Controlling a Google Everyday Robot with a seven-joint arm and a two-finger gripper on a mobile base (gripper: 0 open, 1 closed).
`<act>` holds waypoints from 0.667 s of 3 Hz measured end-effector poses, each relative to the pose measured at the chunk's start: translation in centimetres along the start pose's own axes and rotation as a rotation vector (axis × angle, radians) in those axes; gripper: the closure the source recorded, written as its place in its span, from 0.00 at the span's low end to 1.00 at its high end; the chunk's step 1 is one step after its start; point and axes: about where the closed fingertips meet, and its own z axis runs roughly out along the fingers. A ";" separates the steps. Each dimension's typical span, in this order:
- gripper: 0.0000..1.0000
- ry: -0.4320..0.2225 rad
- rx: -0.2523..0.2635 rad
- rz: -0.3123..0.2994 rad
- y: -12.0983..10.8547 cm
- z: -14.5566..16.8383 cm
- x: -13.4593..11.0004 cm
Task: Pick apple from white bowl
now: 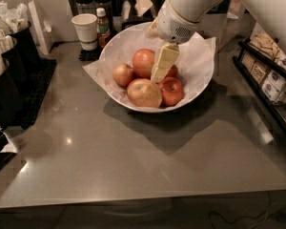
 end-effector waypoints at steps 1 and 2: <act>0.14 0.013 -0.017 -0.016 0.1 0.1 0.1; 0.13 0.050 -0.005 -0.064 -0.9 -1.0 -0.2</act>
Offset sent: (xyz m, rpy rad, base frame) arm 0.0138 -0.0051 0.0338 -0.1223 -0.0740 0.0790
